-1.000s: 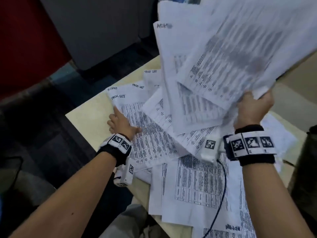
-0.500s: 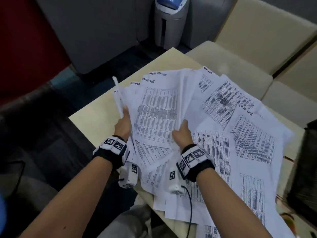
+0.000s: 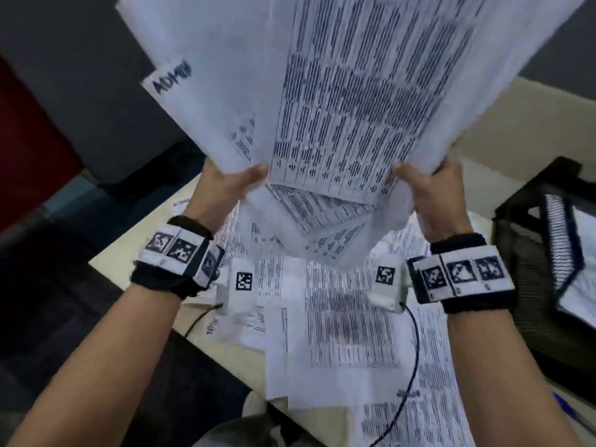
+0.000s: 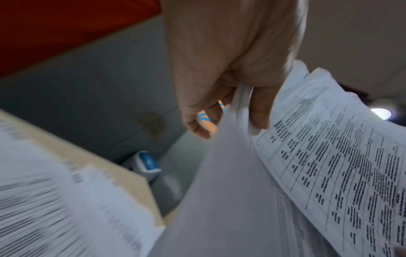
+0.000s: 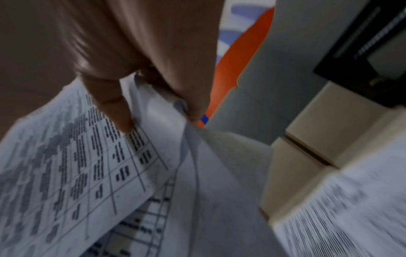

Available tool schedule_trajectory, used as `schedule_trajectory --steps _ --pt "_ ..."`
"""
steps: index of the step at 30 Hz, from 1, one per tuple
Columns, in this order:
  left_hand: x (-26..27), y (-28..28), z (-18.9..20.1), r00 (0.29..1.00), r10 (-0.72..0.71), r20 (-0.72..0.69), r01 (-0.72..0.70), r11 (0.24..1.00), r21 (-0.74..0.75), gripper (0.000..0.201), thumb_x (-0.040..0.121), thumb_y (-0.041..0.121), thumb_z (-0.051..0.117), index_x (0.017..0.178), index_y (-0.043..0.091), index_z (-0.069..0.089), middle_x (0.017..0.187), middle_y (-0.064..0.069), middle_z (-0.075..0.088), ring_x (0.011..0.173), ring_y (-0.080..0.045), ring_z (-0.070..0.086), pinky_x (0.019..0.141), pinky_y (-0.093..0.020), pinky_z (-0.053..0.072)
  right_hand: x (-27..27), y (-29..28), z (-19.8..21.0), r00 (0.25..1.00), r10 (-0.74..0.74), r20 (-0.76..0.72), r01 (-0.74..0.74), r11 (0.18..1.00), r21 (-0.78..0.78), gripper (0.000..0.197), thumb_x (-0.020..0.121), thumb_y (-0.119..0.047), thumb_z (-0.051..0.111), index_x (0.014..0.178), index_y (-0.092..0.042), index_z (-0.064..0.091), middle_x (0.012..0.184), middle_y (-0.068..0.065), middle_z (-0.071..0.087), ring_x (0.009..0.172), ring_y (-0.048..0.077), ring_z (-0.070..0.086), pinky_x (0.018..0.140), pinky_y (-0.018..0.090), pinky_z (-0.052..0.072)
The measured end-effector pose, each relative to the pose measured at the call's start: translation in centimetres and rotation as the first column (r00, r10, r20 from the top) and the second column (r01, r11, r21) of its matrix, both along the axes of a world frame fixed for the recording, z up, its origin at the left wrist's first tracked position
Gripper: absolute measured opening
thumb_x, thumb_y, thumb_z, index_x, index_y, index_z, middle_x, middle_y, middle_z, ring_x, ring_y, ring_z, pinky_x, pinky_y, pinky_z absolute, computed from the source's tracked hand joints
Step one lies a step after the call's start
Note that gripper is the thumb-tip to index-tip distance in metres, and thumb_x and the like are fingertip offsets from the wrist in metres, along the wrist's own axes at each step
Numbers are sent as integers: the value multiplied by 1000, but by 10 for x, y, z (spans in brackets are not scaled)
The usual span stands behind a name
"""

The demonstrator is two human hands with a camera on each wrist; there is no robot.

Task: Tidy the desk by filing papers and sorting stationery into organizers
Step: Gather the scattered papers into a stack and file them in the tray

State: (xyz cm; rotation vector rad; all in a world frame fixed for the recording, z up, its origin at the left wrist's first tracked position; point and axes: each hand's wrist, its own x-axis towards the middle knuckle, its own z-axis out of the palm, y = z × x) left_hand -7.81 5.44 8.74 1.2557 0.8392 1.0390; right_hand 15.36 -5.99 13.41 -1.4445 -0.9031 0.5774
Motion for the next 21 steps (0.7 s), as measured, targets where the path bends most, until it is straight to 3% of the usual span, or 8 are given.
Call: schedule_trajectory --steps 2,5,7,9,11,13,16,21 --pt "12 1 25 994 -86 62 79 991 111 52 63 21 83 110 16 61 108 1 71 107 -17 66 89 -32 54 16 -10 15 998 -53 15 52 996 78 21 74 -6 71 82 -4 51 58 -15 59 53 -4 56 56 15 47" --pt "20 2 32 967 -241 84 226 961 162 66 53 36 84 111 20 58 103 11 72 105 -6 65 89 -21 52 28 -27 19 997 -78 -14 79 987 138 30 71 -1 75 77 -13 49 62 -15 57 57 -4 56 62 18 48" --pt "27 -5 30 952 -304 36 295 942 162 88 53 45 83 125 6 52 115 0 69 111 -14 63 97 -31 50 29 -37 11 997 -71 -22 73 983 167 33 72 5 72 74 -21 52 59 -21 62 62 -6 59 66 18 49" --pt "38 -14 23 954 -298 -40 300 938 176 96 53 51 78 120 -13 52 111 -23 67 97 -21 68 87 -37 54 30 -43 -3 993 -66 -94 82 980 179 36 70 9 70 86 -21 57 70 -23 70 73 -6 65 72 14 51" --pt "49 -18 6 951 -294 -90 304 944 126 85 44 58 80 100 -5 63 90 -8 76 78 -8 70 67 -23 55 31 -46 -24 986 -78 -145 95 989 112 35 63 2 76 91 -15 63 75 -16 74 76 -1 69 73 15 53" --pt "60 -20 -9 921 -366 -133 376 925 58 69 41 51 86 97 17 65 86 14 75 83 4 69 80 -17 55 26 -45 -43 992 -79 -102 78 997 -10 30 68 0 76 95 -7 66 80 -7 74 75 3 68 73 18 53" --pt "78 -20 -21 925 -309 -221 330 941 69 45 68 31 75 108 11 64 98 4 69 89 -4 66 90 -32 53 18 -41 -60 990 -134 -38 128 982 -138 24 82 -2 66 105 -2 59 98 13 66 82 17 62 73 22 53" --pt "79 -16 14 984 -174 -49 181 953 242 14 81 15 68 95 14 66 97 -8 68 91 -17 66 87 -30 55 19 -46 -21 974 -216 -68 222 970 99 23 77 -6 72 98 -7 63 90 6 68 87 18 62 82 32 54"
